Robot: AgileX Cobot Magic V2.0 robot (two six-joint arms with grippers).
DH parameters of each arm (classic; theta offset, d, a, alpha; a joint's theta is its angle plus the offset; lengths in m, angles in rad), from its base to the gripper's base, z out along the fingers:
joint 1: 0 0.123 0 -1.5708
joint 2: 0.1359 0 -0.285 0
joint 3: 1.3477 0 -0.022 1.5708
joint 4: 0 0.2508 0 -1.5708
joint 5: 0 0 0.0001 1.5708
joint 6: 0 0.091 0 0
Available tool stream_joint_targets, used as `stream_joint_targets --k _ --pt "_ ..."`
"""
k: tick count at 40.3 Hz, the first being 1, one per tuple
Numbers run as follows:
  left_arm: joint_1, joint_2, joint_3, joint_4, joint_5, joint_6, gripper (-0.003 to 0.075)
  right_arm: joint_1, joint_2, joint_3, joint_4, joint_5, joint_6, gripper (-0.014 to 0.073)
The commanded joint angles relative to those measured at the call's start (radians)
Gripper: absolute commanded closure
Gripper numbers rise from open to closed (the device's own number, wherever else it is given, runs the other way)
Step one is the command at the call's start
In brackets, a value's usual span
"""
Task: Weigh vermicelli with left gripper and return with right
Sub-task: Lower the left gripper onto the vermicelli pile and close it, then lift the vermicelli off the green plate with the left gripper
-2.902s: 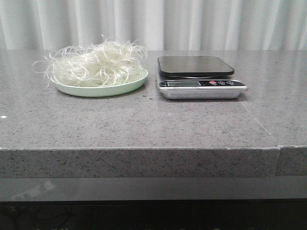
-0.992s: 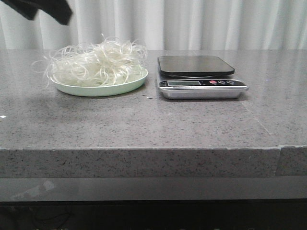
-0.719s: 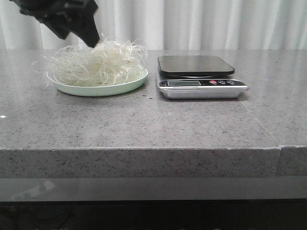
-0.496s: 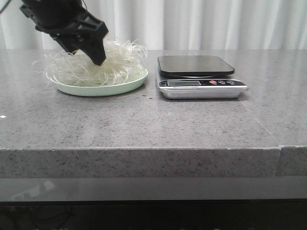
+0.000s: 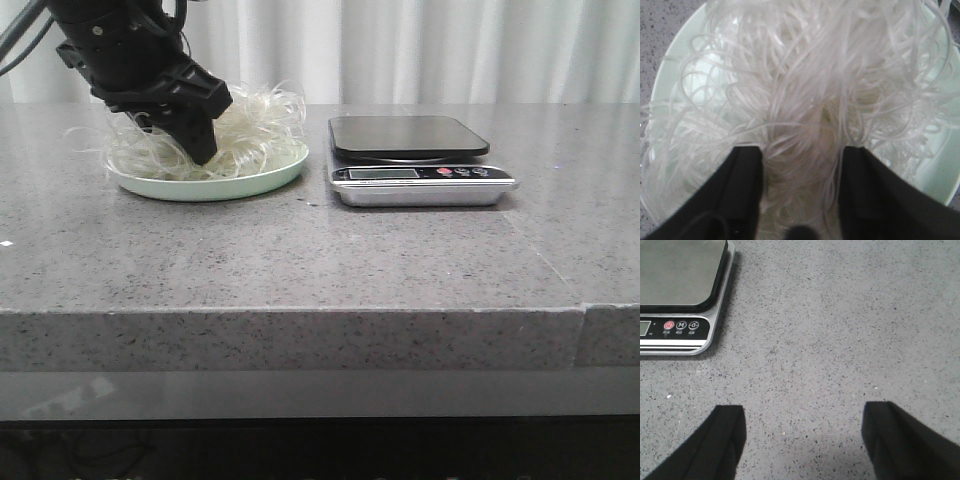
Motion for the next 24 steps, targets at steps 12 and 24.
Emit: stream_joint_targets --k 12,24 --pt "-0.008 -0.045 -0.09 0.002 0.069 -0.001 0.0564 0.0 0.001 -0.035 0.003 -0.06 -0.011 -0.0003" --pt "-0.008 -0.049 -0.312 0.002 0.183 -0.001 0.0564 0.0 0.001 -0.035 0.003 -0.06 -0.011 -0.0003"
